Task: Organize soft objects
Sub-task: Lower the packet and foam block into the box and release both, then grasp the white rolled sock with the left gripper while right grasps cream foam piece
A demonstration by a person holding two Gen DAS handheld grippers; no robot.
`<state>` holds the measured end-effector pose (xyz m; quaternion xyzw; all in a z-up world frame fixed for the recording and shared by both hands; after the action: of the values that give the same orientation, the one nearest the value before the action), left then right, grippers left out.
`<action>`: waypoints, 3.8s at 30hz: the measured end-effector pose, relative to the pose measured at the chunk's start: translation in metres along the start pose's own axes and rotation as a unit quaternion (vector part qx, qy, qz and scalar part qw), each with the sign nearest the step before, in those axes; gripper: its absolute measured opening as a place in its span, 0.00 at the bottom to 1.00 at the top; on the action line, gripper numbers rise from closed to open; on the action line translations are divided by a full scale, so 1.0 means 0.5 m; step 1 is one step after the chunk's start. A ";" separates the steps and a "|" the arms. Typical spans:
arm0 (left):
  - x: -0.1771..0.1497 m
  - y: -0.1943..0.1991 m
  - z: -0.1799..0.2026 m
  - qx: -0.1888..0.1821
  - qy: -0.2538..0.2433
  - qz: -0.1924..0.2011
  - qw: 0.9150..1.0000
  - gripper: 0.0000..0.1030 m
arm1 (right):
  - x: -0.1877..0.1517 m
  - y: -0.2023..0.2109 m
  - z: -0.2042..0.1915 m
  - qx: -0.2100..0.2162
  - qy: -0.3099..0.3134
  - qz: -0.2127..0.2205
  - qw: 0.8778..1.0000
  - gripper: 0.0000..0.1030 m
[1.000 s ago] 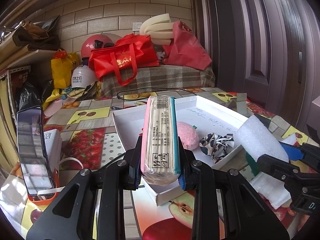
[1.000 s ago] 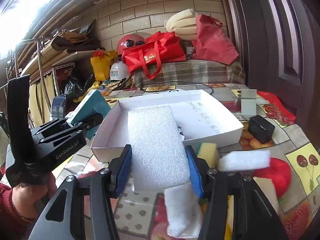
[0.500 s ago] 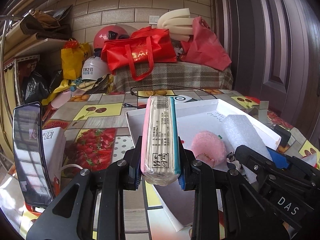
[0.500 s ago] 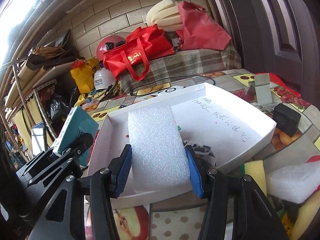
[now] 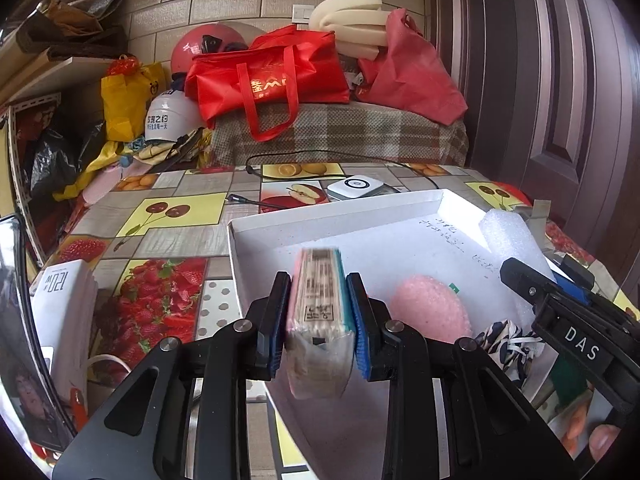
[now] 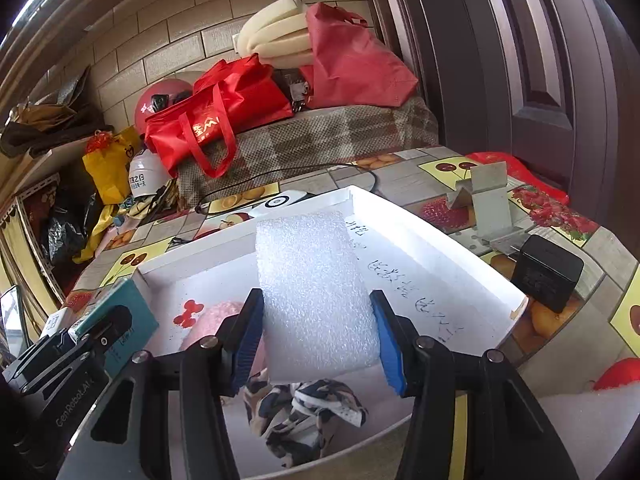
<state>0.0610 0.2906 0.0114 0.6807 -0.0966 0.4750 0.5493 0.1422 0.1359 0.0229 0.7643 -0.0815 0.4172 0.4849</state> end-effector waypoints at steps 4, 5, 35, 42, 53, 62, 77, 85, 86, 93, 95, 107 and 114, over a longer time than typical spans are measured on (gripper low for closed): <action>0.008 -0.009 0.018 -0.009 -0.016 0.000 1.000 0.26 | 0.003 -0.016 0.005 -0.003 -0.010 -0.014 1.000 0.51; 0.011 -0.011 0.019 -0.011 -0.018 -0.001 1.000 0.26 | 0.003 -0.016 0.005 -0.004 -0.009 -0.014 1.000 0.51; -0.002 0.039 -0.122 -0.069 0.173 0.069 0.980 1.00 | -0.002 0.040 -0.045 -0.045 0.044 0.053 0.997 1.00; -0.017 0.062 -0.113 -0.062 0.164 0.073 0.982 1.00 | -0.042 0.102 -0.101 -0.037 0.106 0.089 0.990 1.00; -0.052 0.127 0.003 -0.090 0.045 0.077 0.992 1.00 | -0.122 0.218 -0.042 0.006 0.129 0.089 0.988 1.00; -0.122 0.156 0.208 -0.201 -0.125 0.004 0.972 1.00 | -0.138 0.283 0.194 -0.017 0.047 0.039 0.998 1.00; -0.215 0.117 0.375 -0.208 -0.216 -0.125 0.946 0.95 | -0.178 0.226 0.209 0.002 0.070 -0.070 0.995 0.95; -0.225 0.087 0.403 -0.204 -0.235 -0.159 0.937 0.95 | -0.184 0.201 0.210 0.021 0.065 -0.104 0.992 0.63; -0.227 0.083 0.407 -0.209 -0.237 -0.166 0.934 0.89 | -0.182 0.209 0.213 0.022 0.061 -0.095 0.993 0.62; -0.230 0.091 0.412 -0.213 -0.246 -0.161 0.932 0.69 | -0.164 0.248 0.249 0.025 0.015 -0.043 0.999 0.61; -0.231 0.098 0.414 -0.210 -0.251 -0.152 0.933 0.64 | -0.162 0.252 0.256 0.027 0.006 -0.038 0.999 0.61; -0.184 0.212 0.335 -0.164 -0.187 0.026 0.968 0.63 | -0.146 0.343 0.225 0.010 0.040 0.085 0.996 0.61; -0.153 0.201 0.281 -0.119 -0.168 0.051 0.977 0.63 | -0.144 0.322 0.171 -0.002 0.099 0.076 0.992 0.61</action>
<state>0.0307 0.1048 0.0277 0.6747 -0.2779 0.3665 0.5772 0.0589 -0.0365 0.0642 0.7098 -0.0918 0.5258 0.4595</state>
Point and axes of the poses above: each gripper's, at about its wrist camera, not at the fingertips, and y roughly against the way its jaws point, z to its right, x to its top, the point moved 7 cm from there along -y, roughly the way its jaws point, and after that the axes turned 13 degrees about -z, right-handed, at the moved point
